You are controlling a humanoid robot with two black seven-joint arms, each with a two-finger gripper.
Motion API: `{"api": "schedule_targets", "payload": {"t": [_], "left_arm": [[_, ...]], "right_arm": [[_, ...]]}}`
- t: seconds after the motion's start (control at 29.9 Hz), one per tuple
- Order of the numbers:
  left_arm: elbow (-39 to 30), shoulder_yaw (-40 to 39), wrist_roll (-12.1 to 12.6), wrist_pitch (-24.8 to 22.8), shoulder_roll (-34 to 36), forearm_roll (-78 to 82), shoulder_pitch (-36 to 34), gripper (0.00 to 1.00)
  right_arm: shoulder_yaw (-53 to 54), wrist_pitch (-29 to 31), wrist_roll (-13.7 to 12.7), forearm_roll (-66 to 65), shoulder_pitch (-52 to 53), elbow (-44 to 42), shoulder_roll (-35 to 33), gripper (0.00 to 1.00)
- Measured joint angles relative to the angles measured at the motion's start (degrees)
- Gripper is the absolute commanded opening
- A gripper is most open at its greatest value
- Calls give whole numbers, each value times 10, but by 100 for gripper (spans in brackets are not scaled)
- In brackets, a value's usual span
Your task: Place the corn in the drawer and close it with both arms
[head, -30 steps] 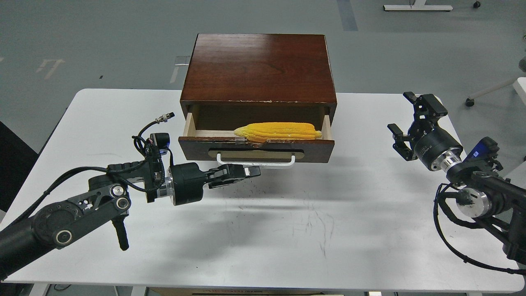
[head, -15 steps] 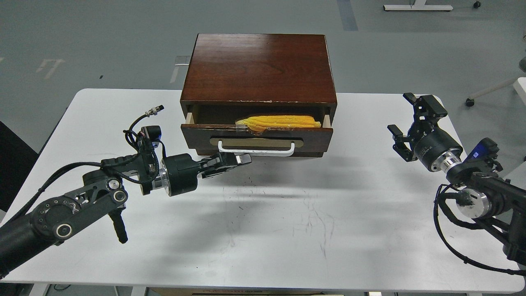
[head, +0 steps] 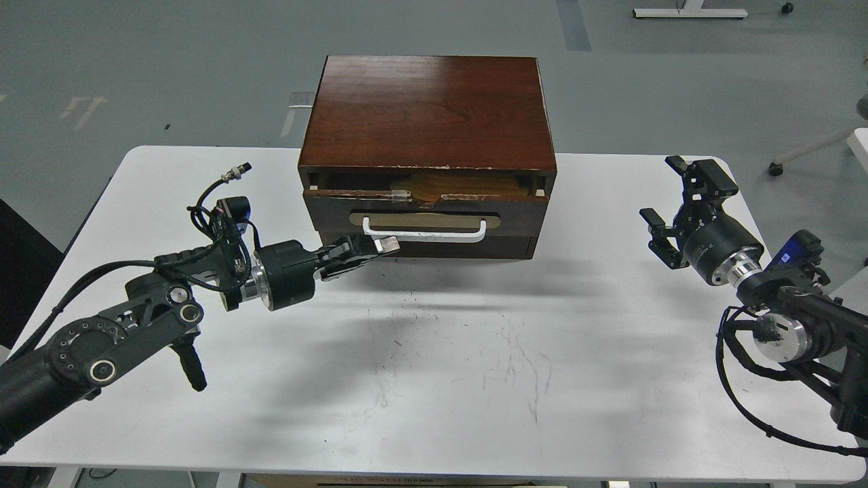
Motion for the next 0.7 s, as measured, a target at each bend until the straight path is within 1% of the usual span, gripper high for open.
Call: {"api": "schedule_targets", "payload": {"t": [0.3, 0.7], "left_arm": [[19, 0, 1, 20, -18, 1, -3, 0], [33, -1, 2, 39, -25, 0, -8, 0]], "right_arm": [[0, -1, 0, 0, 0, -1, 0, 100], [0, -1, 0, 0, -3, -1, 0, 100]]}}
